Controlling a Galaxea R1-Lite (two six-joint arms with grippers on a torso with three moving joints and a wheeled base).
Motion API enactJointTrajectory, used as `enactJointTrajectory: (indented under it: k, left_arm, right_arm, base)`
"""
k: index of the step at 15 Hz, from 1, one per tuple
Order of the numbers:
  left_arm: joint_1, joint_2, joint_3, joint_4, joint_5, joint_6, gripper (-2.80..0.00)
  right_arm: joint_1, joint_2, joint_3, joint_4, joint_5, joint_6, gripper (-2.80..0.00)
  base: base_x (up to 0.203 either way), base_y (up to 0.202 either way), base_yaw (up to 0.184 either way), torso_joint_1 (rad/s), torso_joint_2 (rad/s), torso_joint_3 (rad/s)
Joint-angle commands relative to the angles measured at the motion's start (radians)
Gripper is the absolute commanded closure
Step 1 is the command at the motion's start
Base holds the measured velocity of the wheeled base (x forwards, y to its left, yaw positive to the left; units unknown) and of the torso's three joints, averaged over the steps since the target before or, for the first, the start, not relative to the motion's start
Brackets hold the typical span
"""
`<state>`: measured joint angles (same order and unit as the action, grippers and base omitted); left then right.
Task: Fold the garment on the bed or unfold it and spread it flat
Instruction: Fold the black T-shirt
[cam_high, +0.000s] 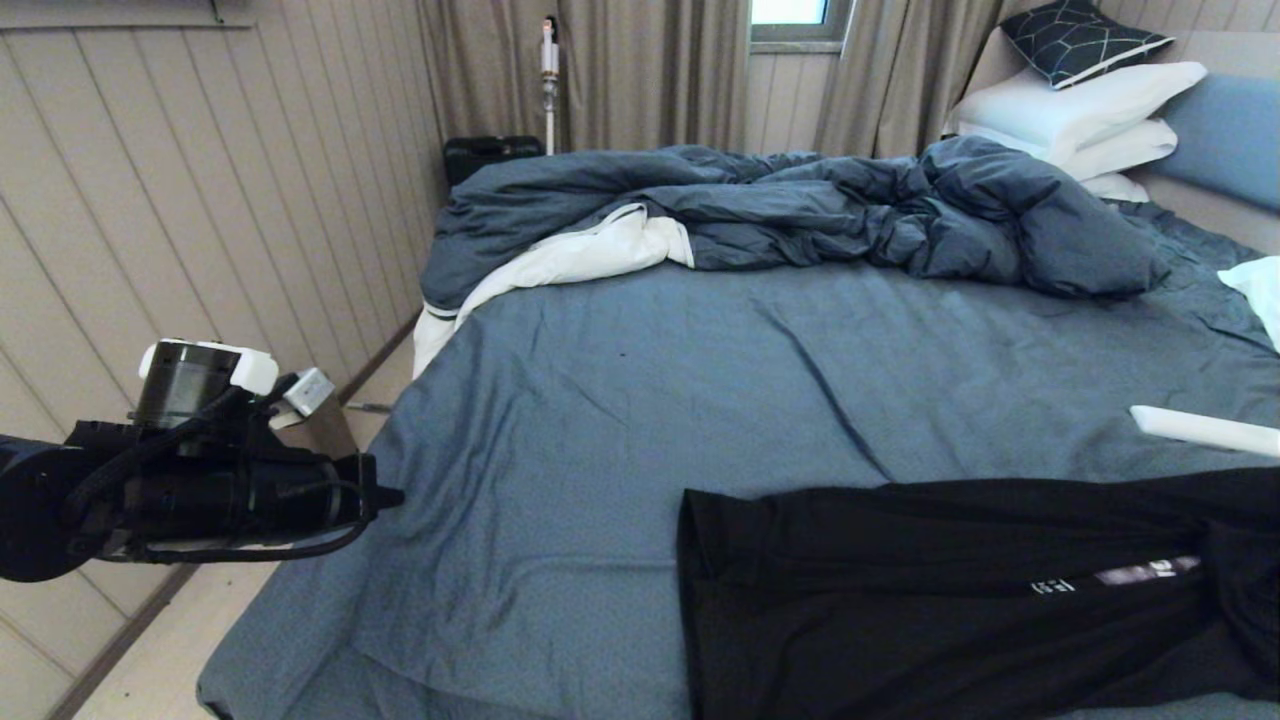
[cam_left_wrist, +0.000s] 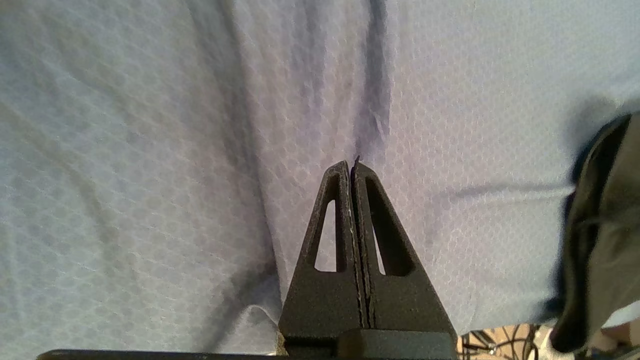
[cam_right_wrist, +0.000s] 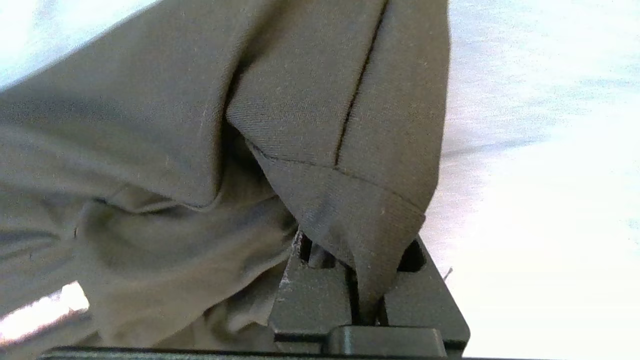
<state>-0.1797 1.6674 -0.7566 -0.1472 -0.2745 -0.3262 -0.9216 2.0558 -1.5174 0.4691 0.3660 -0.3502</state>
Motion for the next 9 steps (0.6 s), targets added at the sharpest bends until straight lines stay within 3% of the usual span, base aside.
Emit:
enactJointTrajectory:
  k: [1,4,9]
  left_arm:
    - [-0.004,0.009,0.002,-0.002,0.0,-0.002,0.0]
    - [-0.006,0.011,0.002,-0.002,0.0,-0.001,0.0]
    - [-0.05,0.003,0.018,-0.002,0.003,0.001,0.0]
  right_arm:
    - [-0.023,0.037,-0.06,0.043,0.004,-0.003,0.0]
    - [-0.005,-0.028,-0.131,0.192,0.042,-0.001,0.0]
    - [0.323,-0.17,-0.211,0.397,0.104,0.037,0.0]
  base:
    - [0.0,0.0,0.0,0.0,0.0,0.0]
    - [0.0,0.0,0.0,0.0,0.0,0.0]
    - [0.0,0.0,0.0,0.0,0.0,0.0]
